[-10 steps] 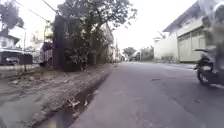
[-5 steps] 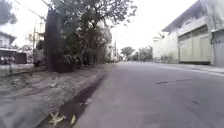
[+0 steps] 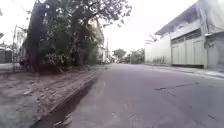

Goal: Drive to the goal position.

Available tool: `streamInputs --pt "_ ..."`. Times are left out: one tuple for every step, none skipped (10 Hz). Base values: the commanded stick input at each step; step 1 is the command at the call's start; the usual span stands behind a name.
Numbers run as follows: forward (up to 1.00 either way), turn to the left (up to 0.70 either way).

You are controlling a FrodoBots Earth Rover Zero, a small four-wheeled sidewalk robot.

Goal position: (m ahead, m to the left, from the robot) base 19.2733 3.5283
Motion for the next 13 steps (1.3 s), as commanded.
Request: streamInputs --pt "1.0 -0.29" --pt "1.0 -0.29" --pt "1.0 -0.29" --pt "1.0 -0.29" --pt "1.0 -0.29" --pt "1.0 -0.29" --pt "1.0 -0.29" --pt "1.0 -0.29" --pt "1.0 -0.06" --pt "1.0 0.11" --pt "1.0 0.11" --pt "1.0 0.11" --pt "1.0 0.11"
